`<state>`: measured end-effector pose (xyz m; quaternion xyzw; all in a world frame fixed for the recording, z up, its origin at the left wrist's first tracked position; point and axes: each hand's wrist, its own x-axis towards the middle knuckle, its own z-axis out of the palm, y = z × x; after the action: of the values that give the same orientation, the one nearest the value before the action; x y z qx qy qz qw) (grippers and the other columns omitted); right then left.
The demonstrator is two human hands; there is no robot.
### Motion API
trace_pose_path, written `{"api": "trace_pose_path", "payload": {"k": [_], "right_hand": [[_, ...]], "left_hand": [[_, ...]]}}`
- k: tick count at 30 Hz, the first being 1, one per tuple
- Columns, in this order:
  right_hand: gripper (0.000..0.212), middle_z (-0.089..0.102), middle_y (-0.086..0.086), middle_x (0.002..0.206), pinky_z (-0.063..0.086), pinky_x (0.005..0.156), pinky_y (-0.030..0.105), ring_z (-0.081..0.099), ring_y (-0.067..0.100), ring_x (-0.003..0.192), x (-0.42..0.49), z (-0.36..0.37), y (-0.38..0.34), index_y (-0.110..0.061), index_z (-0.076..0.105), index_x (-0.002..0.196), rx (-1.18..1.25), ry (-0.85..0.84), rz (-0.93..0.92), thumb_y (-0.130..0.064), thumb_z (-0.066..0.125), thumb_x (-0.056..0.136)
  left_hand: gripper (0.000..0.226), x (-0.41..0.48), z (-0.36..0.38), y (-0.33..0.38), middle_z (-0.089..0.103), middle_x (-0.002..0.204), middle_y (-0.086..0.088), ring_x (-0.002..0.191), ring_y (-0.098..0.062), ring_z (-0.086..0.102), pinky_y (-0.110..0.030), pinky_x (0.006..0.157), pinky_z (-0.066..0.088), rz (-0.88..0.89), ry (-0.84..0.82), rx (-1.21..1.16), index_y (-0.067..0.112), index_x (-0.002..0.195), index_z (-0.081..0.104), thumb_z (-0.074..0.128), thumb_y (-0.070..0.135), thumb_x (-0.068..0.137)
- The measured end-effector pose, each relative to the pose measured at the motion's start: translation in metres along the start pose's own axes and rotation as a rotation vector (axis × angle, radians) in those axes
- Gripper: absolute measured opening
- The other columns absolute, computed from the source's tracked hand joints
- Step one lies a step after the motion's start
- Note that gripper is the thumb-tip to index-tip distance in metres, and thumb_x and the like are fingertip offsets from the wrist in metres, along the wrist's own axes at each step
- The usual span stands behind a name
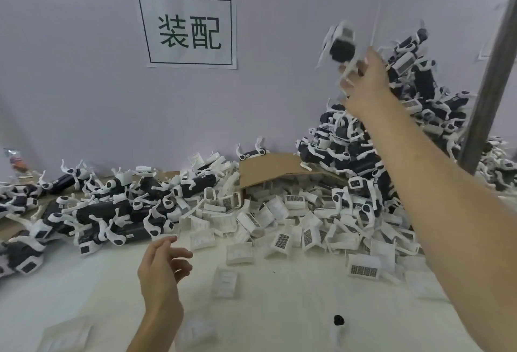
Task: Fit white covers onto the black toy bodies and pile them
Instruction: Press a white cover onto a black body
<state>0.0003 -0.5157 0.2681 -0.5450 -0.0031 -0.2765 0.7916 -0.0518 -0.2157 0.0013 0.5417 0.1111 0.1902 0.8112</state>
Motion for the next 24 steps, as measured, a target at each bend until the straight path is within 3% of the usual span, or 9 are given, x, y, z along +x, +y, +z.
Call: {"api": "trace_pose_path", "payload": {"k": [1,4,7,11,13,15,18,20,24], "right_hand": [[0.040,0.067,0.006,0.126,0.048,0.098,0.032,0.057,0.023,0.119,0.019,0.002,-0.019,-0.015,0.052,0.136,-0.037,0.088,-0.059,-0.038,0.043,0.105],[0.058,0.038,0.010,0.156,0.036,0.112,0.040,0.041,0.027,0.139,0.030,-0.002,-0.025,-0.009,0.032,0.153,-0.546,0.271,-0.231,-0.033,0.044,0.101],[0.036,0.058,0.003,0.136,0.041,0.104,0.033,0.053,0.015,0.123,-0.016,-0.010,0.040,-0.015,0.057,0.135,-0.632,0.071,-0.347,-0.023,0.050,0.100],[0.020,0.064,-0.023,0.104,0.047,0.085,0.014,0.059,-0.009,0.096,-0.102,-0.029,0.159,-0.031,0.065,0.109,-0.667,-0.237,-0.155,-0.016,0.060,0.095],[0.025,0.058,-0.028,0.112,0.045,0.079,0.010,0.057,-0.008,0.103,-0.138,-0.032,0.205,-0.031,0.063,0.118,-0.725,-0.379,-0.047,-0.023,0.063,0.095],[0.044,0.050,-0.024,0.132,0.040,0.096,0.016,0.046,-0.002,0.125,-0.162,-0.033,0.242,-0.033,0.053,0.137,-0.837,-0.554,0.009,-0.035,0.064,0.094],[0.064,0.033,-0.014,0.158,0.021,0.120,0.035,0.026,0.005,0.146,-0.179,-0.032,0.273,-0.038,0.037,0.150,-1.157,-0.825,-0.095,-0.050,0.059,0.092],[0.060,0.039,-0.016,0.155,0.022,0.119,0.034,0.031,0.002,0.141,-0.184,-0.031,0.278,-0.042,0.041,0.147,-1.185,-0.872,-0.137,-0.055,0.055,0.090],[0.052,0.048,-0.037,0.123,0.034,0.103,0.021,0.044,-0.009,0.113,-0.184,-0.034,0.275,-0.045,0.054,0.133,-1.083,-0.827,-0.101,-0.050,0.063,0.082]], "left_hand": [[0.023,-0.001,0.001,-0.002,0.063,0.053,-0.001,0.039,-0.010,0.048,-0.032,0.057,0.040,-0.007,-0.013,0.003,0.016,0.089,0.062,0.045,0.013,0.103],[0.021,0.004,0.002,-0.003,0.064,0.054,-0.003,0.038,-0.012,0.049,-0.033,0.056,0.039,-0.034,-0.062,0.002,0.015,0.090,0.062,0.045,0.016,0.102],[0.022,0.008,0.004,-0.006,0.065,0.054,-0.003,0.040,-0.014,0.051,-0.034,0.056,0.039,-0.028,-0.099,0.020,0.013,0.090,0.063,0.045,0.017,0.102],[0.021,0.007,0.005,-0.009,0.066,0.057,-0.004,0.051,-0.022,0.052,-0.035,0.058,0.041,-0.006,-0.102,0.055,0.013,0.092,0.064,0.046,0.017,0.103],[0.021,0.007,0.005,-0.008,0.067,0.058,-0.004,0.047,-0.019,0.053,-0.034,0.057,0.041,-0.007,-0.108,0.071,0.013,0.093,0.064,0.046,0.016,0.104],[0.021,0.006,0.005,-0.010,0.068,0.061,-0.005,0.047,-0.017,0.054,-0.032,0.056,0.041,-0.018,-0.097,0.092,0.015,0.093,0.063,0.045,0.015,0.104],[0.018,0.009,0.003,-0.013,0.070,0.068,-0.004,0.052,-0.019,0.055,-0.030,0.057,0.042,-0.046,-0.079,0.113,0.016,0.099,0.061,0.044,0.015,0.104],[0.015,0.010,0.003,-0.014,0.072,0.076,-0.005,0.055,-0.019,0.057,-0.030,0.057,0.043,-0.070,-0.059,0.111,0.018,0.104,0.059,0.044,0.015,0.104],[0.016,0.012,0.002,-0.016,0.072,0.094,-0.004,0.059,-0.018,0.062,-0.030,0.061,0.046,-0.089,-0.039,0.119,0.020,0.115,0.052,0.045,0.014,0.102]]}}
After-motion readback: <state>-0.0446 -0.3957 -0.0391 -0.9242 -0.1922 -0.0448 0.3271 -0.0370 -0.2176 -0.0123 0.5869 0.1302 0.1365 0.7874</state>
